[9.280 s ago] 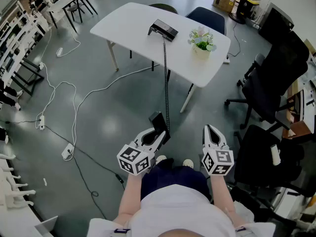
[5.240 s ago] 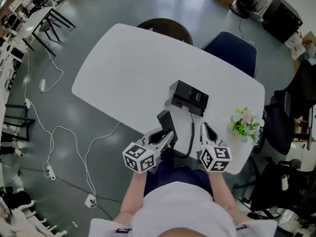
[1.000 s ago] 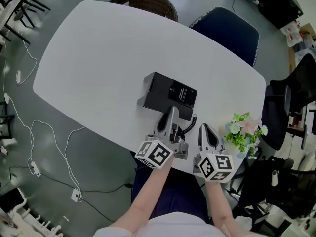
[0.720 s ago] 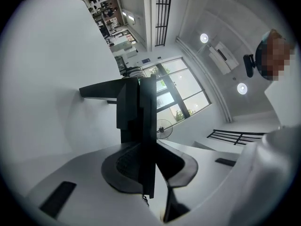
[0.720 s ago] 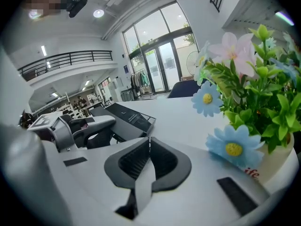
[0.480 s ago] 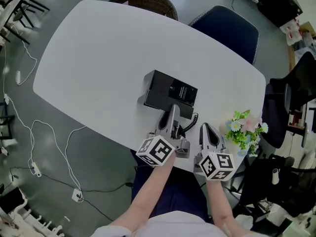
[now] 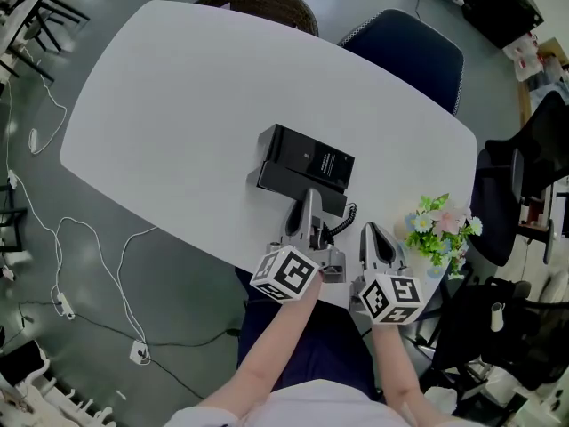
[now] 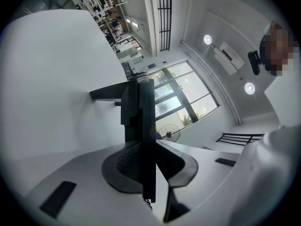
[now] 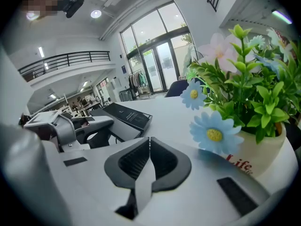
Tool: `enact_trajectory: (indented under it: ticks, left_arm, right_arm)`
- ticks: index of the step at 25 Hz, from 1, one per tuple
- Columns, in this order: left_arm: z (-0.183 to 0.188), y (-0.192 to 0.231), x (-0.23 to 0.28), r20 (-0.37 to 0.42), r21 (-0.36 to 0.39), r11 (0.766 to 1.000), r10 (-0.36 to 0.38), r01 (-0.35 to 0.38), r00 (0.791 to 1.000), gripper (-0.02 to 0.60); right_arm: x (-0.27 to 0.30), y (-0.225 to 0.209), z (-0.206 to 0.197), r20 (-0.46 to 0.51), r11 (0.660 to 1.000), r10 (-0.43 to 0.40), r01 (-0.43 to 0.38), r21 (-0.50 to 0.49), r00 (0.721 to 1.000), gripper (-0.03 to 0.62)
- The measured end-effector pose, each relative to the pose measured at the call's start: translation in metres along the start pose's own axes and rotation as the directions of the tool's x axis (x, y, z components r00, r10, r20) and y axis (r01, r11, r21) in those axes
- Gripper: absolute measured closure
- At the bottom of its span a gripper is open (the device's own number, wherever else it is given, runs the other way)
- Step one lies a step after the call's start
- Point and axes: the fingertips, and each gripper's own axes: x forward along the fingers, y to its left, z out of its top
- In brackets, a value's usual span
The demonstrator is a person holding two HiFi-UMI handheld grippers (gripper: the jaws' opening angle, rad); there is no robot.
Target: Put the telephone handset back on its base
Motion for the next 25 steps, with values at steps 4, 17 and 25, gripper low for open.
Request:
enact_trajectory:
  ticks: [4,17,25]
  left_arm:
    - [0.001,0.001,0.002,0.038,0.017,1.0,0.024,-0.024,0.999,0.502]
    - [0.014,-0.004,-0.006,-0.032,0.013,0.998,0.064,-0.064,0.997,0.359]
    - [0.015,0.008,-0.013,-0.147,0.051,0.996,0.084,-0.077,0.986,0.388]
  right_arm:
    - [-0.001,-0.001,-0.001,0.003,1.0,0.005,-0.005,0.001,1.0,0.56]
    - [-0.006,0.002,-0.002,0.017,0.999,0.024,-0.024,0.033,1.0,0.56]
    - [-0.011,0.006,-0.004,0.03,0.998,0.033,-0.035,0.054,0.999,0.56]
